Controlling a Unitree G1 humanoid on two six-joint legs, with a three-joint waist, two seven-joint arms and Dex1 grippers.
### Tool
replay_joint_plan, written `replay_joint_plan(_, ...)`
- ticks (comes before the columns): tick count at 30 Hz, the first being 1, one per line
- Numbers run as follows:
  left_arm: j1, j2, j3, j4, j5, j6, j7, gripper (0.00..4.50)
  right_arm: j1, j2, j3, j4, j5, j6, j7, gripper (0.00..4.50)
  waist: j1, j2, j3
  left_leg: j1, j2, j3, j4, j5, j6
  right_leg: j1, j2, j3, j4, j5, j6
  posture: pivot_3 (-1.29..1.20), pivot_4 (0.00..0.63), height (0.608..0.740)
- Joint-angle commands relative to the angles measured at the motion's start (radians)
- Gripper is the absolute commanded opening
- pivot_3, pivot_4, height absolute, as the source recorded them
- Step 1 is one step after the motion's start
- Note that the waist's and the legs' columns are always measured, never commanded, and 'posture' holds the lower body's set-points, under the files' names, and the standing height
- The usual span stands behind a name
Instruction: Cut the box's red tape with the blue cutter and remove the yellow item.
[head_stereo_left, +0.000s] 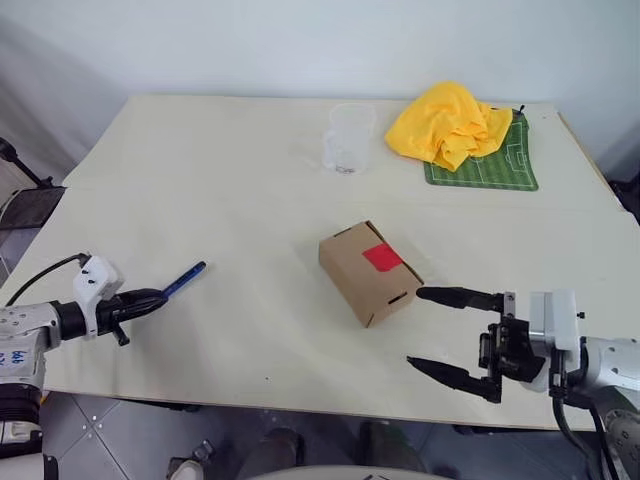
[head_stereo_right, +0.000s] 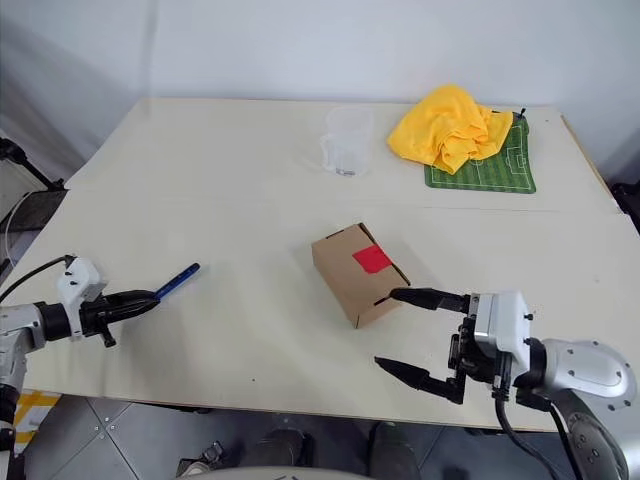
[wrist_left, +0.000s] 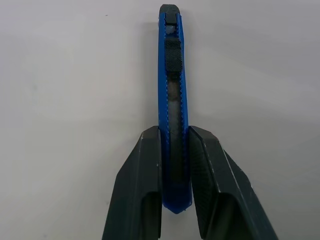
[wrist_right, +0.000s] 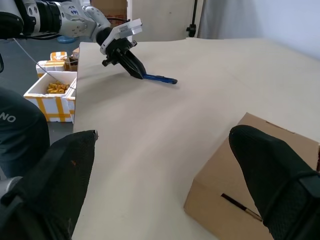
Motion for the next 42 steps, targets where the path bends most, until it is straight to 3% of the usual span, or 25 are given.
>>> replay_joint_plan(1, 0.025, -0.011, -0.023, -0.060, -0.006, 0.021, -0.020, 0.45, 0.003, 0.003, -0.006, -0.030, 0.006, -0.015, -0.004, 4.50, 0.000, 0.000, 0.000, 0.000, 0.000, 0.000, 0.000, 0.000, 0.000, 0.000, 0.000, 0.000, 0.000, 0.000, 0.000, 0.00, 0.150, 0.740)
replay_joint_plan(3, 0.028, -0.015, -0.026, -0.144, -0.036, 0.026, -0.049, 0.45, 0.007, -0.002, -0.013, -0.024, 0.006, -0.017, 0.001, 4.50, -0.001, 0.000, 0.000, 0.000, 0.000, 0.000, 0.000, 0.000, 0.000, 0.000, 0.000, 0.000, -0.001, 0.000, 0.000, 0.00, 0.150, 0.740)
replay_joint_plan(8, -0.025, -0.045, -0.171, -0.552, -0.091, 0.106, -0.135, 0.45, 0.097, -0.044, -0.115, -0.061, 0.114, 0.059, 0.003, 4.50, 0.011, -0.004, 0.002, -0.010, 0.000, -0.004, 0.002, 0.002, -0.004, -0.004, -0.001, -0.002, -0.004, 0.001, 0.001, 0.00, 0.150, 0.740)
replay_joint_plan(13, -0.051, -0.119, -0.382, -0.749, 0.035, 0.150, -0.076, 0.45, 0.268, -0.065, -0.167, -0.125, 0.104, 0.097, 0.028, 4.50, 0.000, -0.003, 0.002, -0.010, 0.001, -0.003, -0.001, 0.002, -0.003, -0.004, 0.001, -0.001, -0.004, 0.001, 0.001, 0.00, 0.150, 0.740)
replay_joint_plan(18, -0.120, -0.259, -0.566, -0.796, 0.170, 0.280, 0.040, 0.45, 0.348, -0.054, -0.127, -0.160, 0.018, 0.146, -0.085, 4.50, -0.003, -0.006, 0.004, -0.010, 0.001, 0.000, 0.002, 0.001, -0.002, -0.004, 0.003, -0.001, -0.008, 0.001, 0.003, 0.00, 0.150, 0.740)
replay_joint_plan(25, -0.151, -0.253, -0.716, -0.953, 0.251, 0.441, 0.016, 0.45, 0.304, -0.064, 0.016, -0.203, -0.076, 0.184, -0.168, 2.08, -0.004, -0.007, 0.004, -0.009, 0.002, 0.000, 0.002, 0.002, -0.003, -0.004, 0.005, 0.000, -0.007, 0.002, 0.003, 0.00, 0.150, 0.740)
replay_joint_plan(31, -0.165, -0.244, -0.765, -1.058, 0.247, 0.590, 0.018, 0.45, 0.164, -0.046, 0.197, -0.191, -0.167, 0.253, -0.275, 0.03, -0.002, -0.007, 0.004, -0.009, 0.001, -0.001, 0.002, 0.002, -0.003, -0.004, 0.004, 0.000, -0.007, 0.002, 0.003, 0.00, 0.150, 0.740)
replay_joint_plan(36, -0.179, -0.259, -0.791, -1.075, 0.249, 0.674, 0.046, 0.45, 0.038, -0.026, 0.320, -0.117, -0.273, 0.340, -0.383, 0.01, -0.001, -0.007, 0.004, -0.010, 0.001, -0.001, 0.002, 0.002, -0.003, -0.004, 0.005, 0.000, -0.008, 0.002, 0.003, 0.00, 0.150, 0.740)
replay_joint_plan(42, -0.190, -0.265, -0.819, -1.059, 0.258, 0.706, 0.071, 0.45, -0.038, -0.080, 0.446, -0.074, -0.388, 0.273, -0.309, 0.01, 0.001, -0.007, 0.004, -0.010, 0.001, -0.002, 0.002, 0.002, -0.003, -0.004, 0.008, -0.001, -0.008, 0.002, 0.003, 0.00, 0.150, 0.740)
